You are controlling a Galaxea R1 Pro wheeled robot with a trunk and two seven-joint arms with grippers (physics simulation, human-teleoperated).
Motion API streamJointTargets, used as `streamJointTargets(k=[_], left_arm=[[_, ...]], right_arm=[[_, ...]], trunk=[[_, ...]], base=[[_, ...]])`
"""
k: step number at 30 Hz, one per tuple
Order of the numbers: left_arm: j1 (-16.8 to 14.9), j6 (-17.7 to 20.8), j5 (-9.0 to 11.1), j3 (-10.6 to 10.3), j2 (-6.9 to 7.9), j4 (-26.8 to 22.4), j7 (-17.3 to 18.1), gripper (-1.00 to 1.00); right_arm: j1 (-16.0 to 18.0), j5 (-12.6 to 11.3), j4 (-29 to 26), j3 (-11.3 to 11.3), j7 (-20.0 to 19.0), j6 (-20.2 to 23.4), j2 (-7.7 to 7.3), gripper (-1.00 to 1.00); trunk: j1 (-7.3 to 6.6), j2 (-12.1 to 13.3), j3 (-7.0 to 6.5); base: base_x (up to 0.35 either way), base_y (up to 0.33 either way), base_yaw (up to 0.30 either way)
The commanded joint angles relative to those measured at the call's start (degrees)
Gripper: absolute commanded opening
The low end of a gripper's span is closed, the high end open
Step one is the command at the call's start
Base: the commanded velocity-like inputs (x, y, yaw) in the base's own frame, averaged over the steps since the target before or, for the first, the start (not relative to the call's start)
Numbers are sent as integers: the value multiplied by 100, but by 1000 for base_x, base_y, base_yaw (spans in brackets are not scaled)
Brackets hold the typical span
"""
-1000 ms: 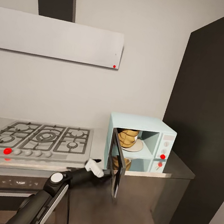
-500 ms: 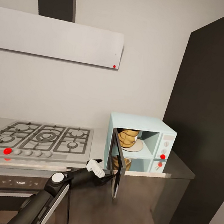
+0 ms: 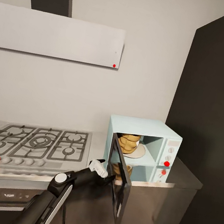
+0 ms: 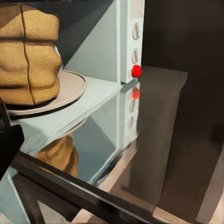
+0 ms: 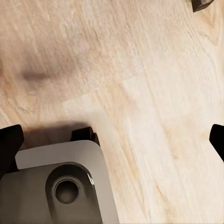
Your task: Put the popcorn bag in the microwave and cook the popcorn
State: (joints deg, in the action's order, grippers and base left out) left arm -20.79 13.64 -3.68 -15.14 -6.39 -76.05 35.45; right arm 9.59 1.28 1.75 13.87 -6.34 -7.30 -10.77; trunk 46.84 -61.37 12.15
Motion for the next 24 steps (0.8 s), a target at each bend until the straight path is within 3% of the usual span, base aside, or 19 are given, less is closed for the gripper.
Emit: streamJointTargets(k=[1, 4, 10, 15, 16, 18, 21, 22, 24], left_arm=[[-4, 25, -38, 10, -12, -13, 31, 100], [-4, 25, -31, 1, -22, -22, 39, 100], [-6, 25, -45, -637, -160, -28, 39, 100], [-4, 30, -31, -726, -214, -27, 39, 100], [-4, 37, -44, -732, -313, -25, -76, 100], [-5, 44, -29, -791, -361, -24, -555, 100], [-5, 220, -7, -1221, -361, -24, -1270, 100], [-8, 411, 6, -1458, -361, -24, -1571, 100], [-10, 561, 63, -1631, -361, -22, -1857, 100]], right_arm=[[8, 13, 19, 45, -25, -34, -4, 100], [8, 13, 19, 45, -25, -34, -4, 100], [8, 13, 19, 45, -25, -34, -10, 100], [8, 13, 19, 45, -25, -34, -12, 100], [8, 13, 19, 45, -25, -34, -12, 100], [8, 13, 19, 45, -25, -34, -12, 100], [8, 13, 19, 45, -25, -34, -12, 100], [8, 13, 19, 45, -25, -30, -17, 100], [8, 13, 19, 45, -25, -27, -16, 100]], trunk=[[2, -5, 8], [2, -5, 8], [2, -5, 8], [2, -5, 8], [2, -5, 8], [2, -5, 8], [2, -5, 8], [2, -5, 8], [2, -5, 8]], base=[[92, 0, 0], [35, 0, 0], [2, 0, 0], [0, 0, 0], [0, 0, 0], [0, 0, 0], [0, 0, 0], [0, 0, 0], [0, 0, 0]])
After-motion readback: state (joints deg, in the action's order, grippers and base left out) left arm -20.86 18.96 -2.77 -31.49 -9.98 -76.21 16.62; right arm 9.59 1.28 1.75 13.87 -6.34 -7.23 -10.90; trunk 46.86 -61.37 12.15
